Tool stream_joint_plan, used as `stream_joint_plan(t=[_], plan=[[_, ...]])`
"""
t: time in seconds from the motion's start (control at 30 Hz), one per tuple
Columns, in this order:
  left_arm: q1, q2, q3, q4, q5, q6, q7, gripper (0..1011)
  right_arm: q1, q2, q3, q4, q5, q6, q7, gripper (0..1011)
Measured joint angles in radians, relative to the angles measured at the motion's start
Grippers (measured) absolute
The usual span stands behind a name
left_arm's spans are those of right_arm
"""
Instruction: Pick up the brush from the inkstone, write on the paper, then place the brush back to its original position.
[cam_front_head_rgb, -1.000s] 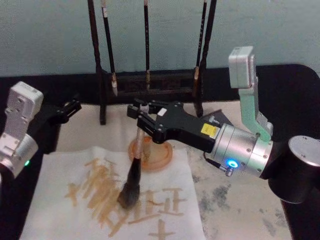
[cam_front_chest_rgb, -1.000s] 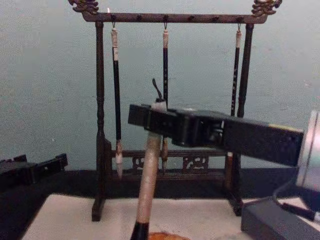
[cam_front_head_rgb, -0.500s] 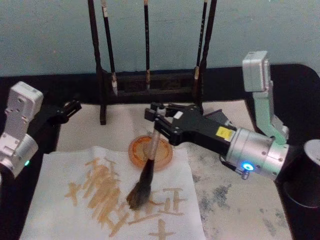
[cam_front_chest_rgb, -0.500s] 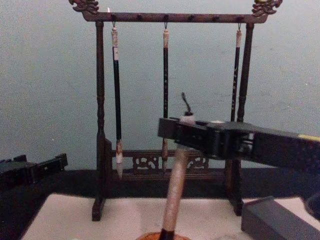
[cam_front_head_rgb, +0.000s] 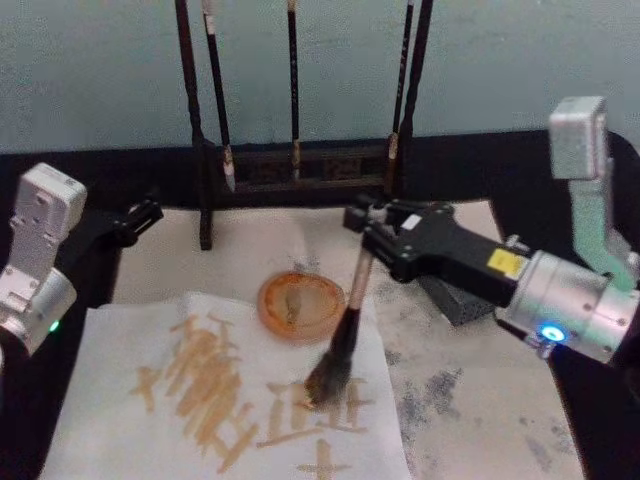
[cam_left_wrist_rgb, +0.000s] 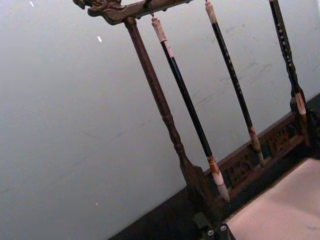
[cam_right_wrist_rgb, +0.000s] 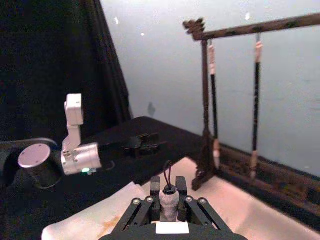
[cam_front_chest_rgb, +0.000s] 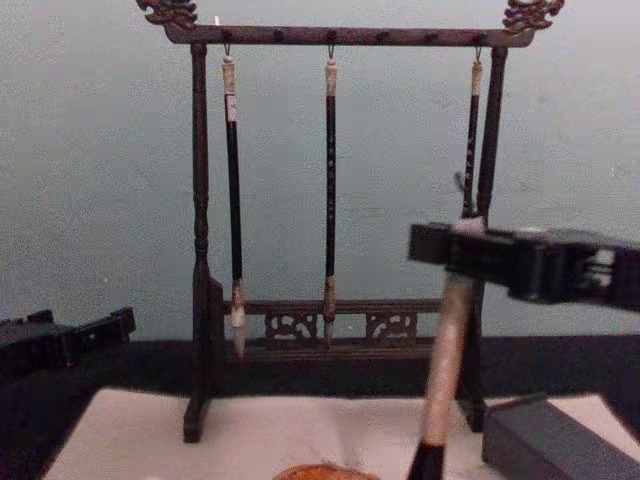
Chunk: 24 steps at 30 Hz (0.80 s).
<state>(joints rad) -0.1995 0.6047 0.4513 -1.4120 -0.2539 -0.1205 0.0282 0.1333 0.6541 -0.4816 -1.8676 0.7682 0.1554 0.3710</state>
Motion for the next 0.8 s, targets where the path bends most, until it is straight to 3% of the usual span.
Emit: stream_joint_plan(t=[0.17, 0.3, 0.53, 0.8], plan=[[0.0, 0.0, 0.0, 0.0, 0.0, 0.0, 0.0, 1002, -0.021, 0.008, 0.038, -0.023, 0.014, -0.007, -0.001, 181], [0.0, 0.0, 0.0, 0.0, 0.0, 0.0, 0.0, 1002, -0.016, -0.008, 0.05, -0.031, 0.034, -0.018, 0.017, 181], [0.0, 0.0, 0.0, 0.0, 0.0, 0.0, 0.0, 1002, 0.033, -0.056, 0.016, -0.028, 0.036, -0.024, 0.042, 181], [0.0, 0.0, 0.0, 0.0, 0.0, 0.0, 0.0, 1000, 0.092, -0.124, -0.051, 0.03, 0.03, -0.014, 0.058, 181]])
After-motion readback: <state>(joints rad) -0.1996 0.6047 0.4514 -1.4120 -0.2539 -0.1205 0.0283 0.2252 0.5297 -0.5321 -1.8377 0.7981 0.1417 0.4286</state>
